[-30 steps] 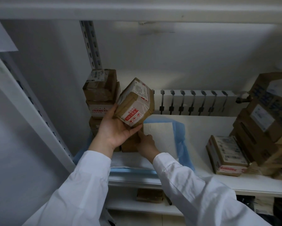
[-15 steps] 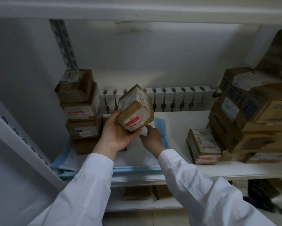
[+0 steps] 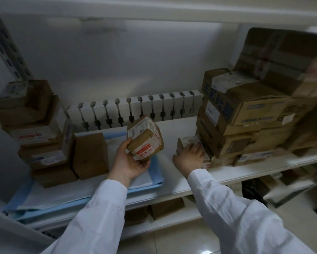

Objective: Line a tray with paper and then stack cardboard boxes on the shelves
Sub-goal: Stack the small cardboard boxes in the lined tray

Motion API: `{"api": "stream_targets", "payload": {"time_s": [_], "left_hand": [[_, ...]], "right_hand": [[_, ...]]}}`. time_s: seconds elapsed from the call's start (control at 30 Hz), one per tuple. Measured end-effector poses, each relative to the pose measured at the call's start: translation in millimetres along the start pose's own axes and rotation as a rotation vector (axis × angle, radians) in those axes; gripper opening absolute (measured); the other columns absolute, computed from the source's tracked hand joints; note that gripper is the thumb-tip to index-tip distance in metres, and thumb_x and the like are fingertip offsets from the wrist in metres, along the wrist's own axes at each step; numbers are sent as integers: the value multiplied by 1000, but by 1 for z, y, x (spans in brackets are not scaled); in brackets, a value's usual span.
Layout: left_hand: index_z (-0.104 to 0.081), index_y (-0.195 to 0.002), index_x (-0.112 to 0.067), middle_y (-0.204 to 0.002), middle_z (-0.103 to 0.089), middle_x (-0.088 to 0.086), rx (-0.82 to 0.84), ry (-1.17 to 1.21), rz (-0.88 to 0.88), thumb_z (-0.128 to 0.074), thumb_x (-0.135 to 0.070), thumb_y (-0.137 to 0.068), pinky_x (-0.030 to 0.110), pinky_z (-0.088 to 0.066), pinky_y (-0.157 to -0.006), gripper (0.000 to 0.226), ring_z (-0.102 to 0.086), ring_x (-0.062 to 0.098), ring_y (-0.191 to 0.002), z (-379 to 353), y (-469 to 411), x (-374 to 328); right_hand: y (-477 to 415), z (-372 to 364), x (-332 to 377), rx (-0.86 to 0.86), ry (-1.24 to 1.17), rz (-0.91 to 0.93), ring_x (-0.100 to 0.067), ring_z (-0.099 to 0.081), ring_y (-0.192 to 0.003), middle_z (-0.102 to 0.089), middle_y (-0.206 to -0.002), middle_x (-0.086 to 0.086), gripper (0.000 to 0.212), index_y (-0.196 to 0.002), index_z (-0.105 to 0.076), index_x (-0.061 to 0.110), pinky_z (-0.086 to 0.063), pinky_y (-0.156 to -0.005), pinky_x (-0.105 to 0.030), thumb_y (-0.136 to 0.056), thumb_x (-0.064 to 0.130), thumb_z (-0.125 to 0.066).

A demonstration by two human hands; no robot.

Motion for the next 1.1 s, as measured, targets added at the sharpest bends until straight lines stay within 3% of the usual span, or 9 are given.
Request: {"api": "stream_targets", "payload": {"time_s": [0.13, 0.27, 0.4, 0.53, 0.7, 0.83, 0.9, 1.0, 1.1], "left_hand": [[-59, -123, -19, -113, -64, 10, -30, 13, 22, -53, -49, -85, 34, -46, -89, 48, -56, 27, -112, -7, -5, 11], [-59, -122, -21, -110, -64, 10, -50, 7, 34, -54, -49, -84, 33, -47, -82, 48, -57, 27, -106, -7, -9, 16], [-59, -119, -20, -110, -64, 11, -68, -2, 39, -58, -47, -82, 34, -48, -77, 45, -57, 28, -105, -6, -9, 19], [-59, -115, -19, -109, -62, 13, -87, -75, 30, -64, -37, -81, 34, -49, -71, 39, -57, 29, -102, -5, -6, 19], [-59, -104, -16, -109, -60, 15, -122, -158, -7, -70, -19, -79, 42, -41, -100, 28, -54, 31, -107, 0, -2, 12], [-58, -108, -8, -100, -64, 13, -90, -88, -111, -65, -3, -82, 34, -50, -75, 27, -60, 24, -91, -3, 4, 8], [-57, -109, -7, -97, -64, 9, -90, -62, -183, -62, 1, -83, 28, -49, -72, 28, -60, 20, -87, -2, 5, 5], [-60, -102, -8, -102, -65, 10, -46, -5, -253, -61, 1, -83, 27, -51, -76, 20, -61, 21, -96, 4, 9, -1], [-59, -114, -12, -115, -64, 13, 46, 166, -305, -59, -8, -86, 35, -49, -94, 28, -58, 28, -110, 15, 16, -8]], "right_hand": [[0, 1, -17, 80, 25, 19, -37, 1, -144, 5, -157, -16, 77, -149, -12, 19, -8, -118, -48, -87, 41, -51], [-3, 1, -21, 74, 56, 109, -41, 3, -143, 4, -157, -13, 63, -140, -29, 36, -5, -113, -56, -83, 50, -52], [-5, 6, -23, 79, 31, 112, -39, -4, -141, -2, -155, -11, 64, -140, -29, 38, -10, -112, -55, -83, 47, -54], [-6, 1, -25, 33, -10, 57, -41, -18, -136, -17, -148, -19, 81, -145, -17, 28, -16, -112, -48, -78, 43, -62], [-4, 9, -23, -53, -83, 82, -41, -28, -130, -26, -142, -21, 86, -143, -20, 21, -21, -111, -46, -75, 44, -68], [-5, 15, -10, -139, -282, 168, -39, -31, -129, -29, -141, -17, 87, -143, -23, 22, -26, -109, -45, -73, 40, -71], [-7, 15, -3, -157, -448, 221, -35, -33, -129, -28, -141, -14, 88, -142, -25, 23, -32, -109, -44, -70, 37, -74], [-7, 13, 3, -164, -713, 236, -28, -40, -122, -31, -136, -9, 87, -139, -28, 23, -41, -103, -44, -68, 34, -76], [-6, 10, 12, -48, -1020, 217, -18, -48, -116, -42, -131, -1, 77, -139, -32, 21, -47, -96, -37, -77, 36, -73]]}}
Point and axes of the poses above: each hand's wrist, its own y-axis away from the middle knuckle, its own z-axis out of the back of the hand, x = y × z, the point moved 1 cm from there along -y, towards the middle knuckle
